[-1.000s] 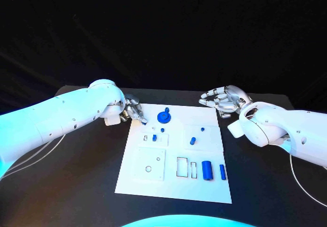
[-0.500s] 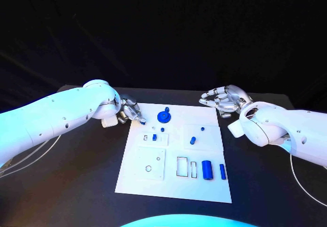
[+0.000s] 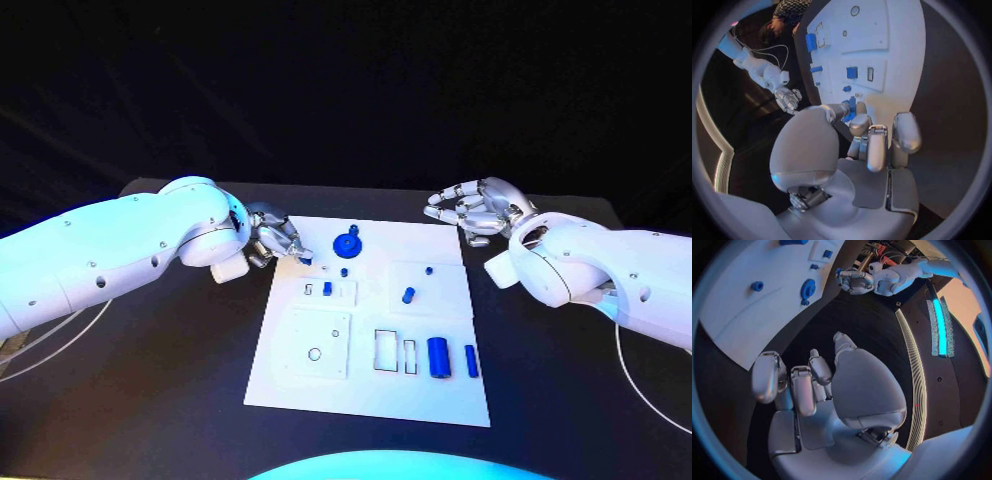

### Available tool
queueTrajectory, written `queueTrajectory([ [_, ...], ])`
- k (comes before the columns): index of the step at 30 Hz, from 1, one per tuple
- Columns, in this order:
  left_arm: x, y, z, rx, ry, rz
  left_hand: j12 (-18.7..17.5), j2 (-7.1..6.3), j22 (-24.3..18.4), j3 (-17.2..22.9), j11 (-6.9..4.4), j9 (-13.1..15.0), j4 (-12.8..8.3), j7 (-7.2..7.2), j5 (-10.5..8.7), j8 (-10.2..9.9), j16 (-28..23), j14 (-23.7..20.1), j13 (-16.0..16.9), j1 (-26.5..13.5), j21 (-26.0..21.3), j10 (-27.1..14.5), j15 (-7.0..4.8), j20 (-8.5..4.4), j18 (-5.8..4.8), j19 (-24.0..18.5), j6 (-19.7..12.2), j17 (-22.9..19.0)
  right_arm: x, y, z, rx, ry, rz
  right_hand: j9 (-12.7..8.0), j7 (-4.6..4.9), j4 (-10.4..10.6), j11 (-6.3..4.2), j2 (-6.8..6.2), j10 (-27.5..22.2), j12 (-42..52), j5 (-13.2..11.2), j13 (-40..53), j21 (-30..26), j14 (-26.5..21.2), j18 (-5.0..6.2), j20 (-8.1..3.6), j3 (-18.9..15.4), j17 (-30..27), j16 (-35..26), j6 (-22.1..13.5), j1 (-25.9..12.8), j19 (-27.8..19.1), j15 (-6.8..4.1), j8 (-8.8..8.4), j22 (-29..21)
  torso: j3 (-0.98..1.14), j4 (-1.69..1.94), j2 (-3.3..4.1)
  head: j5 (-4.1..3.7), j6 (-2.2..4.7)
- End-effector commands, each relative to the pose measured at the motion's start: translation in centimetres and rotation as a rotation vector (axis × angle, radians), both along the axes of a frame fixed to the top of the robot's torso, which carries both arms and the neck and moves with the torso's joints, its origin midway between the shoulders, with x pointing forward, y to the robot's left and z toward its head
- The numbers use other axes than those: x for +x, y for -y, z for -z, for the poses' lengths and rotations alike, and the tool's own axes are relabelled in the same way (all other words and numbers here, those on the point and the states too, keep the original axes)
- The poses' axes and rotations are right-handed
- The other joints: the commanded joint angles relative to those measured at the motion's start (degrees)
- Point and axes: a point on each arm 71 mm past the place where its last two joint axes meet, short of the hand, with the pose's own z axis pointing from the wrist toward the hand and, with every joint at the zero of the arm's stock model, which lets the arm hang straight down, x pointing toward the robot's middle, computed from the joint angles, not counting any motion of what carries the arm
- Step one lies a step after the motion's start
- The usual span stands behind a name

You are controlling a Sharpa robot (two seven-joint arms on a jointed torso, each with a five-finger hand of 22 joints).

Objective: Assemble the parts on the task board

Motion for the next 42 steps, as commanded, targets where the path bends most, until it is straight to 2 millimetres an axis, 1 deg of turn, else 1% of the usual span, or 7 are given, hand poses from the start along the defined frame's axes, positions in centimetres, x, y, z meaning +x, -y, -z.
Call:
queueTrajectory([
  [1, -0.4, 0.0, -0.2, 0.023, 0.053, -0.039, 0.44, -0.03, 0.32, 9.98, -0.18, 0.06, -9.64, -0.49, 0.25, 0.2, 0.12, 4.84, 0.3, -0.66, 0.4, 0.62, -0.42, 0.03, -0.17, 0.49, 0.46, 11.46, 0.0, 0.0, -0.2, 0.012, 0.026, -0.002, -0.18, -0.25, 0.04, -0.32, -0.28, -3.48, -4.12, 0.31, -5.14, -5.42, 1.31, 1.72, -0.2, 0.54, -2.93, -2.75, 0.21, -0.64, -2.98, -0.37, 0.3, -3.17, -0.03, 0.01, 0.03, 0.11, -0.05],
  [4, -0.9, 0.1, -0.2, 0.05, 0.076, -0.023, 0.53, -0.17, 0.53, 10.26, -0.24, 0.06, -9.9, -0.54, 0.32, 0.29, 0.13, 4.85, 0.42, -0.9, 0.52, 0.81, -0.47, -0.01, -0.21, 0.65, 0.59, 11.48, 0.1, 0.1, -0.3, 0.028, 0.049, 0.016, -0.34, -0.56, 0.02, -0.51, -0.43, -13.78, -18.32, 1.2, -21.31, -26.34, -5.41, 5.5, -0.43, 1.61, -21.2, -15.9, 0.15, -0.21, -14.28, -0.6, 0.49, -17.52, -0.04, 0.03, 0.06, 0.2, -0.12],
  [8, -1.4, 0.3, 0.0, 0.091, 0.106, 0.002, 0.57, -0.27, 0.65, 10.43, -0.27, 0.06, -10.06, -0.58, 0.34, 0.34, 0.15, 4.87, 0.47, -1.05, 0.59, 0.92, -0.49, -0.04, -0.24, 0.75, 0.67, 11.53, 0.2, 0.3, -0.5, 0.047, 0.066, 0.033, -0.6, -0.13, 0.02, -0.49, -1.19, -14.25, -26.62, 2.52, -28.38, -36.41, -11.13, 6.04, -0.21, 3.88, -37.67, -33.53, -0.01, -0.06, -16.85, -0.27, 0.75, -24.87, -0.05, 0.01, 0.07, 0.29, -0.22],
  [13, -2.1, 0.5, 0.3, 0.132, 0.125, 0.027, 0.71, -0.47, 0.96, 10.79, -0.34, 0.04, -10.42, -0.64, 0.41, 0.41, 0.19, 4.9, 0.67, -1.24, 0.75, 1.16, -0.55, -0.09, -0.3, 0.96, 0.82, 11.61, 0.3, 0.4, -0.5, 0.071, 0.071, 0.038, -0.79, 1.42, 0.05, 1.7, -2.61, -17.35, -37.12, 2.69, -38.09, -46.68, -16.17, 5.8, 2.02, 7.21, -41.17, -47.78, -1.04, -0.69, -20.29, 1.87, 1.14, -32.97, -0.03, -0.04, 0.05, 0.4, -0.35],
  [23, -2.9, 1.4, 1.3, 0.172, 0.126, 0.074, 0.85, -0.72, 1.35, 11.24, -0.41, 0.0, -10.88, -0.69, 0.57, 0.47, 0.26, 4.95, 0.9, -1.44, 0.96, 1.44, -0.61, -0.15, -0.39, 1.23, 1.0, 11.76, 0.4, 0.4, -0.5, 0.108, 0.062, 0.03, -1.09, 3.53, -0.21, 4.28, -3.8, -19.97, -45.63, 2.73, -49.97, -56.9, -22.57, 5.79, 5.31, 10.29, -46.16, -63.7, -2.63, -1.16, -24.2, 5.02, 2.77, -42.62, -0.07, -0.03, 0.14, 0.59, -0.64],
  [31, -3.1, 2.0, 1.6, 0.187, 0.132, 0.097, 0.89, -0.84, 1.36, 11.32, -0.42, -0.01, -11.02, -0.7, 0.59, 0.47, 0.28, 4.96, 0.95, -1.49, 0.97, 1.5, -0.62, -0.16, -0.39, 1.24, 1.04, 11.8, 0.5, 0.3, -0.5, 0.125, 0.061, 0.028, -1.89, 4.4, -0.45, 5.36, -3.93, -20.31, -49.15, 2.7, -55.84, -61.29, -24.6, 5.9, 6.72, 11.03, -49.98, -70.27, -3.74, -1.04, -25.17, 6.4, 3.35, -48.1, -0.05, 0.01, 0.16, 0.61, -0.8],
  [42, -3.2, 2.5, 1.9, 0.203, 0.14, 0.118, 0.87, -0.93, 1.48, 11.4, -0.43, -0.03, -11.13, -0.71, 0.59, 0.47, 0.3, 4.97, 0.92, -1.54, 1.03, 1.53, -0.62, -0.17, -0.42, 1.32, 1.08, 11.84, 0.5, 0.4, -0.4, 0.138, 0.059, 0.026, -2.36, 4.61, -0.52, 5.6, -3.9, -20.15, -50.01, 2.7, -57.8, -63.04, -24.51, 5.92, 7.12, 11.27, -51.4, -72.09, -4.09, -1.01, -25.51, 6.7, 3.51, -50.56, -0.08, -0.02, 0.13, 0.61, -1.0],
])
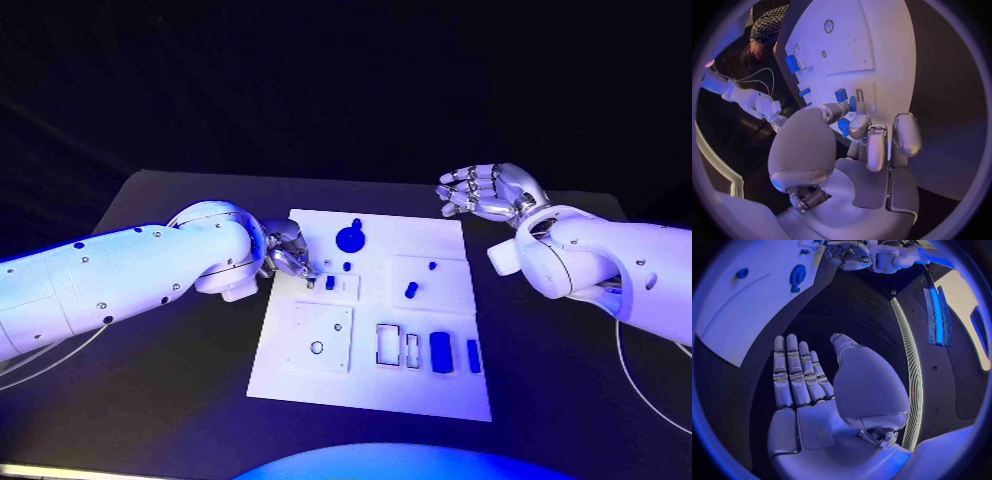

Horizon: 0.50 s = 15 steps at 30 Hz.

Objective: Assemble the parts on the task board

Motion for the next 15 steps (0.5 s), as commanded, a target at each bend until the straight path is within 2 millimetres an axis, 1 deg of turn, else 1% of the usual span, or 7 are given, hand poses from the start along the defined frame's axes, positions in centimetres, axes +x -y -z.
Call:
queueTrajectory([
  [1, -0.02, 0.18, 0.06, 0.025, 0.012, 0.022, 0.22, 0.64, 0.04, 8.46, -0.01, 0.09, -8.17, -0.15, 0.19, 0.18, 0.3, 5.19, 0.03, 0.04, 0.31, 0.35, -0.42, -0.12, -0.42, 0.46, 0.27, 11.84, -0.05, -0.2, -0.02, 0.02, 0.006, -0.024, -0.14, 3.92, 0.1, 0.32, -0.58, 0.11, -0.4, 0.26, -0.34, -0.52, -0.13, 0.23, 0.34, 0.38, -0.26, -0.55, -0.56, -0.01, -0.13, 0.18, 0.39, -0.45, -0.01, 0.02, -0.02, 0.0, -0.06],
  [8, 0.03, 0.25, 0.26, 0.031, 0.014, 0.03, 0.22, 0.6, 0.04, 8.53, -0.02, 0.07, -8.25, -0.15, 0.2, 0.18, 0.29, 5.18, 0.02, 0.0, 0.32, 0.38, -0.43, -0.13, -0.42, 0.47, 0.31, 11.82, -0.05, -0.22, 0.13, 0.021, -0.003, -0.024, -0.39, 3.96, -0.06, 0.38, -0.31, 0.29, -0.81, 0.29, -1.29, -1.38, -0.26, 0.25, 0.54, 0.76, -1.0, -1.49, -0.45, 0.28, -0.26, 0.33, 0.53, -1.74, -0.03, 0.09, -0.05, 0.11, -0.16],
  [15, 0.04, 0.31, 0.42, 0.045, 0.022, 0.042, 0.2, 0.56, 0.07, 8.57, -0.02, 0.06, -8.31, -0.15, 0.19, 0.18, 0.33, 5.2, 0.0, -0.01, 0.33, 0.39, -0.43, -0.13, -0.43, 0.48, 0.33, 11.89, -0.05, -0.16, 0.26, 0.018, -0.012, -0.019, -0.45, 3.97, -0.1, 0.4, -0.26, 0.32, -0.89, 0.3, -1.44, -1.48, -0.27, 0.26, 0.56, 0.85, -1.11, -1.63, -0.47, 0.34, -0.24, 0.34, 0.5, -1.93, -0.05, 0.0, -0.04, 0.33, -0.27],
])
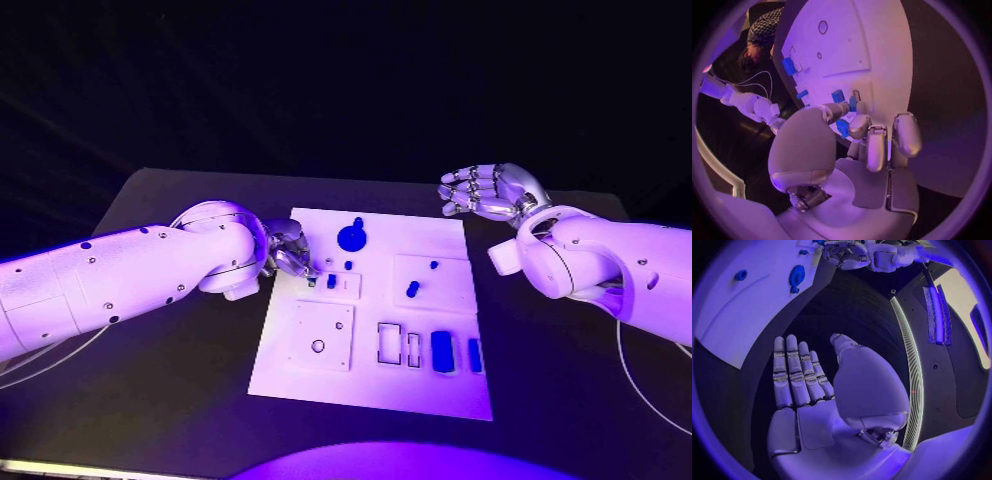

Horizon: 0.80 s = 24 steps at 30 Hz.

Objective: Assemble the parts on the task board

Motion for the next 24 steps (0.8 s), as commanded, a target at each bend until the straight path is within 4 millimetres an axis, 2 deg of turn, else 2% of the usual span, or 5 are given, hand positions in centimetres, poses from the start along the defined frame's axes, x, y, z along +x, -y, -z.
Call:
queueTrajectory([
  [1, -0.04, 0.18, 0.07, 0.02, 0.006, 0.029, 0.2, 0.54, 0.07, 8.56, -0.03, 0.07, -8.29, -0.22, 0.19, 0.26, 0.33, 5.2, 0.01, -0.03, 0.33, 0.39, -0.43, 0.07, -0.43, 0.28, 0.37, 11.89, -0.05, -0.15, 0.07, 0.007, -0.004, -0.019, -0.07, 3.97, 0.05, 0.24, -0.27, 0.16, -0.3, 0.3, -0.09, -0.27, -0.06, 0.26, 0.35, 0.37, -0.08, -0.2, -0.47, 0.34, -0.03, 0.14, 0.32, -0.1, -0.01, -0.06, 0.0, 0.08, -0.04],
  [24, -0.38, 0.26, 0.46, 0.032, -0.009, 0.045, 0.25, 0.46, 0.19, 8.64, -0.04, 0.05, -8.41, -0.22, 0.18, 0.26, 0.35, 5.22, 0.09, -0.06, 0.39, 0.47, -0.44, 0.06, -0.45, 0.36, 0.41, 11.93, -0.1, -0.22, 0.29, 0.008, -0.014, -0.03, -0.15, 3.99, 0.07, 0.26, -0.12, 0.24, -0.39, 0.3, -0.3, -0.39, 0.01, 0.27, 0.37, 0.51, -0.23, -0.36, -0.48, 0.35, 0.05, 0.15, 0.29, -0.36, 0.05, -0.11, 0.02, 0.05, -0.11],
])
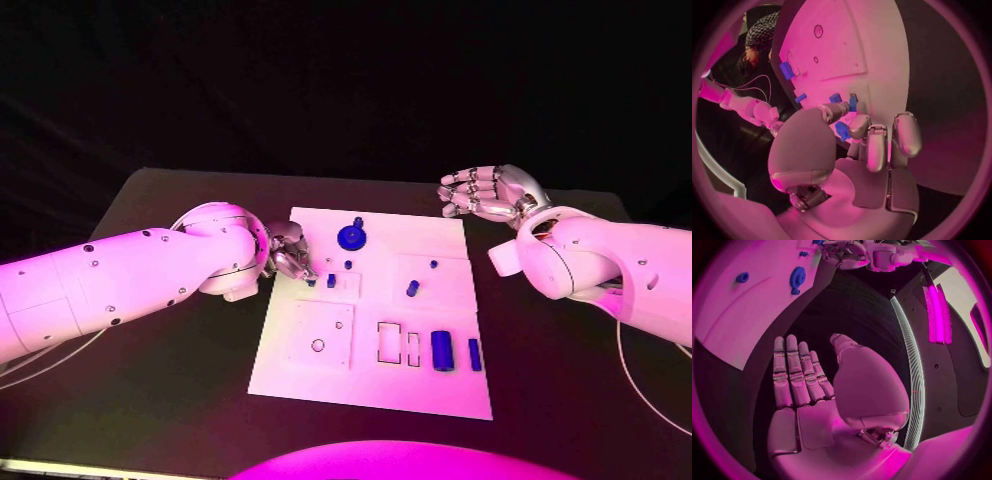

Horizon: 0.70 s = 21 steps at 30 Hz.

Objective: Assemble the parts on the task board

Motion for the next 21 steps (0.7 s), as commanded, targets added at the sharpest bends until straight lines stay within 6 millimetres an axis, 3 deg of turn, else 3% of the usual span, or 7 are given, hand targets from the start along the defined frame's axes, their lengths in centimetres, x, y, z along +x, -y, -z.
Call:
queueTrajectory([
  [1, -0.22, 0.26, 0.11, 0.008, -0.01, 0.027, 0.25, 0.45, 0.05, 8.64, -0.04, 0.04, -8.4, -0.29, 0.31, 0.24, 0.35, 5.22, 0.05, -0.06, 0.4, 0.47, -0.44, 0.06, -0.45, 0.36, 0.31, 11.93, -0.08, -0.23, 0.03, 0.006, 0.001, -0.023, -0.11, 3.99, -0.08, 0.26, -0.13, 0.24, -0.39, 0.3, -0.12, -0.39, 0.01, 0.27, 0.37, 0.36, -0.09, -0.36, -0.49, 0.35, 0.04, 0.15, 0.29, -0.14, -0.01, -0.04, 0.04, 0.03, -0.01],
  [21, -0.3, 0.28, 0.2, 0.013, -0.02, 0.034, 0.2, 0.37, 0.07, 8.71, -0.05, 0.02, -8.51, -0.3, 0.32, 0.24, 0.37, 5.23, -0.05, -0.08, 0.41, 0.47, -0.45, 0.05, -0.46, 0.38, 0.35, 11.97, -0.11, -0.24, 0.06, 0.01, 0.005, -0.023, -0.24, 3.97, 0.0, 0.24, 0.13, 0.46, -0.49, 0.29, -0.47, -0.7, 0.23, 0.27, 0.41, 0.59, -0.33, -0.56, -0.39, 0.28, 0.03, 0.15, 0.31, -0.65, -0.02, 0.01, 0.03, 0.15, -0.05],
])
